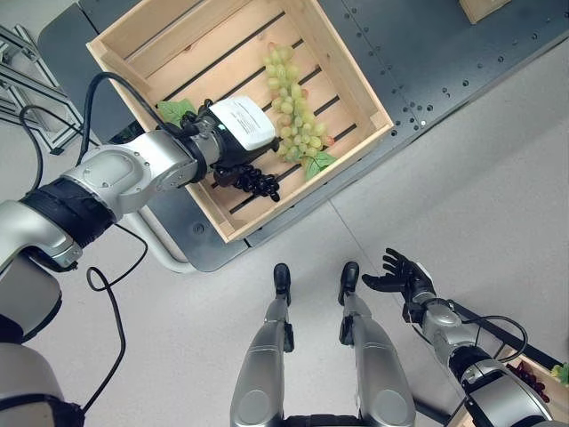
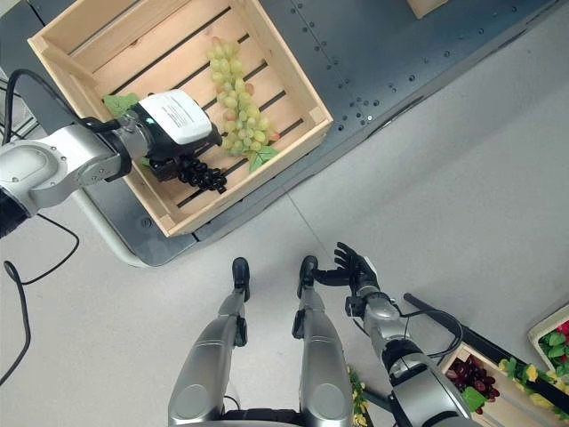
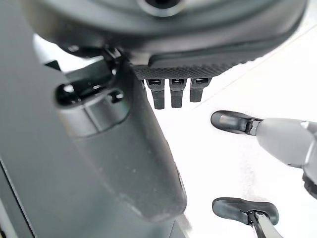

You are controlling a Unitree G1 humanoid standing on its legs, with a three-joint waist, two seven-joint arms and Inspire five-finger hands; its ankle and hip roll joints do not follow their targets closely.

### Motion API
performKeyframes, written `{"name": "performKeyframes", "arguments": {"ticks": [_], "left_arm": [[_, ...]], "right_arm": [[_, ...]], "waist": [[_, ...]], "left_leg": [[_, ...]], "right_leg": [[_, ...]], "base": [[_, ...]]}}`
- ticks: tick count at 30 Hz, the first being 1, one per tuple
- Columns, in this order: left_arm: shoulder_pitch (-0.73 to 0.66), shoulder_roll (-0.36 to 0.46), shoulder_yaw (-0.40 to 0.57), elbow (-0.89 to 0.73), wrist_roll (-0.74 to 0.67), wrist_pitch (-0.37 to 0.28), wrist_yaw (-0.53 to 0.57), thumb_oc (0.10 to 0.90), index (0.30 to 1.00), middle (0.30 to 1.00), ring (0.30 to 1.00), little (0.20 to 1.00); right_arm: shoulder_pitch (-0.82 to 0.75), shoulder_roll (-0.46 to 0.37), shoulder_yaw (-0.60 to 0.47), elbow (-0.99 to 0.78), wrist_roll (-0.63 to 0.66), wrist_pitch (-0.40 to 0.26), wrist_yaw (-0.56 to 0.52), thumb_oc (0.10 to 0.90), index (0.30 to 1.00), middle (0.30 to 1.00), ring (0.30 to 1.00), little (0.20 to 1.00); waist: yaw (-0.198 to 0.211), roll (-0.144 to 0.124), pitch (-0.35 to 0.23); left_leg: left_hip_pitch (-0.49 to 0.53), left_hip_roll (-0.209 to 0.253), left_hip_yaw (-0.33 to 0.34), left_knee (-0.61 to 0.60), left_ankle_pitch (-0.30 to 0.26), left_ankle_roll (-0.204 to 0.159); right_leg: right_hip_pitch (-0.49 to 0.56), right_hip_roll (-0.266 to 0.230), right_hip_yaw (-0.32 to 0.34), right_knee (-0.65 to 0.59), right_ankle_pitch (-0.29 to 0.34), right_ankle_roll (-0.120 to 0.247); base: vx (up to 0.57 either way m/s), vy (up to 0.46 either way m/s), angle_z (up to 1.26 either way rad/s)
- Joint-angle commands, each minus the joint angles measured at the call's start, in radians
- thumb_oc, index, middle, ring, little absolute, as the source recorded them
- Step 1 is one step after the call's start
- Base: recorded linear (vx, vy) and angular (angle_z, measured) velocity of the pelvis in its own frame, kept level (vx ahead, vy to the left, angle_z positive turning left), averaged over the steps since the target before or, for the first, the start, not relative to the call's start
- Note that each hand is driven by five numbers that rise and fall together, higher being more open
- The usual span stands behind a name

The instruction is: Pick up the fruits from the basket on one side to the basket on the other side

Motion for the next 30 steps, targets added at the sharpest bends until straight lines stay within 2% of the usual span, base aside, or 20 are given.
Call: {"name": "performKeyframes", "arguments": {"ticks": [1,7,14,19,20,21,23,29,30], "left_arm": [[-0.153,0.024,0.032,0.018,0.033,-0.013,-0.036,0.8,0.9,0.9,0.9,0.9],[-0.169,0.026,-0.019,0.056,0.053,-0.042,-0.034,0.8,0.9,0.9,0.9,0.9],[-0.157,0.035,-0.033,0.095,0.084,-0.03,-0.004,0.8,0.9,0.9,0.9,0.9],[-0.115,0.027,-0.007,0.161,0.216,0.052,0.143,0.8,0.9,0.9,0.9,0.9],[-0.104,0.021,0.007,0.189,0.244,0.102,0.21,0.8,0.9,0.9,0.9,0.9],[-0.102,0.02,0.009,0.193,0.245,0.107,0.218,0.8,0.9,0.9,0.9,0.9],[-0.076,0.003,0.048,0.235,0.284,0.181,0.317,0.8,0.9,0.9,0.9,0.9],[-0.031,-0.026,0.106,0.339,0.345,0.241,0.419,0.8,0.9,0.9,0.9,0.9],[-0.015,-0.041,0.119,0.368,0.369,0.273,0.419,0.8,0.9,0.9,0.9,0.9]], "right_arm": [[0.007,-0.048,-0.046,-0.013,-0.01,-0.042,0.007,0.8,0.9,0.9,0.9,0.9],[0.002,-0.052,-0.047,0.012,0.001,-0.053,0.016,0.8,0.9,0.9,0.9,0.9],[-0.002,-0.053,-0.046,0.029,0.012,-0.066,0.024,0.8,0.9,0.9,0.9,0.9],[-0.012,-0.06,-0.034,0.012,0.02,-0.07,0.023,0.8,0.9,0.9,0.9,0.9],[-0.019,-0.066,-0.031,0.001,0.025,-0.066,0.022,0.8,0.9,0.9,0.9,0.9],[-0.019,-0.067,-0.03,0.0,0.026,-0.066,0.022,0.8,0.9,0.9,0.9,0.9],[-0.022,-0.073,-0.027,-0.027,0.026,-0.066,0.018,0.8,0.9,0.9,0.9,0.9],[-0.042,-0.082,-0.023,-0.066,0.022,-0.039,0.003,0.8,0.9,0.9,0.9,0.9],[-0.056,-0.085,-0.017,-0.073,0.016,-0.028,-0.008,0.8,0.9,0.9,0.9,0.9]], "waist": [[0.0,0.028,-0.011],[-0.003,0.018,-0.011],[0.003,0.012,-0.011],[0.0,0.003,-0.011],[-0.003,-0.003,-0.011],[-0.003,-0.003,-0.011],[-0.009,-0.015,-0.011],[-0.018,-0.032,-0.011],[-0.021,-0.037,-0.011]], "left_leg": [[-0.031,-0.032,0.012,0.06,-0.055,0.013],[-0.044,-0.027,0.016,0.049,-0.05,0.012],[-0.072,-0.027,0.012,0.045,-0.041,0.011],[-0.106,-0.024,0.013,0.045,-0.034,0.009],[-0.127,-0.022,0.013,0.049,-0.03,0.007],[-0.129,-0.022,0.013,0.05,-0.03,0.007],[-0.164,-0.018,0.017,0.044,-0.021,0.005],[-0.207,-0.014,0.018,0.026,-0.003,-0.001],[-0.225,-0.012,0.017,0.024,0.003,-0.003]], "right_leg": [[-0.003,-0.023,0.0,0.04,-0.003,0.017],[-0.019,-0.019,0.002,0.032,0.005,0.019],[-0.044,-0.019,-0.003,0.024,0.017,0.021],[-0.078,-0.018,-0.004,0.029,0.019,0.018],[-0.098,-0.016,-0.004,0.035,0.021,0.017],[-0.1,-0.017,-0.004,0.036,0.021,0.017],[-0.138,-0.012,-0.002,0.034,0.029,0.016],[-0.183,-0.004,-0.004,0.027,0.043,0.018],[-0.2,-0.002,-0.003,0.024,0.048,0.018]], "base": [[0.0,0.0,0.0],[0.0,0.0,0.01],[0.0,0.0,0.01],[-0.01,0.032,0.0],[-0.02,0.032,0.01],[-0.03,0.052,0.03],[-0.03,0.047,0.04],[-0.02,0.032,0.04],[-0.03,0.032,0.01]]}}
